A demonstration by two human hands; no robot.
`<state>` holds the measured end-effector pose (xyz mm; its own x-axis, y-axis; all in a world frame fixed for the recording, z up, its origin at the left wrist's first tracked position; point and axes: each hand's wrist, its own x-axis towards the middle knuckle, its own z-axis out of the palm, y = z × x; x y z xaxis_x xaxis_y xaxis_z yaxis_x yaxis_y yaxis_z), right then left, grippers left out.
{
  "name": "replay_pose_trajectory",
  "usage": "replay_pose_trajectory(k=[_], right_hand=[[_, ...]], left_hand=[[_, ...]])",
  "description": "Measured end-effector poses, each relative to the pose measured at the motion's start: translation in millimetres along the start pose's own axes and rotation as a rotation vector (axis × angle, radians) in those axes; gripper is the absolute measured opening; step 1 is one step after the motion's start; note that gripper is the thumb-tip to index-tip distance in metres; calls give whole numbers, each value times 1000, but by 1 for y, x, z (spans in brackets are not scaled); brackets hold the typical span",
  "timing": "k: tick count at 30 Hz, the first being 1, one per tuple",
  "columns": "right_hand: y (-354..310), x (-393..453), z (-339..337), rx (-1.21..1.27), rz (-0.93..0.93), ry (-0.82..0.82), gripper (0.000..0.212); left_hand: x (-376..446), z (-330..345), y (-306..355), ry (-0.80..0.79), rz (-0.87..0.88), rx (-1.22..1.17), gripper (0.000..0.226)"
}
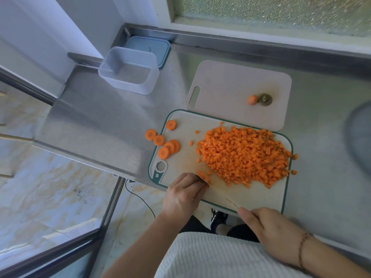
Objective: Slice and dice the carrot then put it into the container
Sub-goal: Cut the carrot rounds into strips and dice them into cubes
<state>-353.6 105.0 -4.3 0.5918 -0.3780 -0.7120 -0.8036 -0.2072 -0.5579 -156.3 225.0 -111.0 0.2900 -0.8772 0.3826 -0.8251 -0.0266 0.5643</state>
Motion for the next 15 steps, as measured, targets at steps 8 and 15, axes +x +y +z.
replay_pose_trajectory(k=[8, 15], right_hand=[[6, 12, 15, 9, -3, 7, 61], [4, 13, 9, 24, 32, -35, 62]], left_hand=[[0, 4, 2, 75, -17, -37, 9], [1, 5, -6, 87, -16, -66, 9]])
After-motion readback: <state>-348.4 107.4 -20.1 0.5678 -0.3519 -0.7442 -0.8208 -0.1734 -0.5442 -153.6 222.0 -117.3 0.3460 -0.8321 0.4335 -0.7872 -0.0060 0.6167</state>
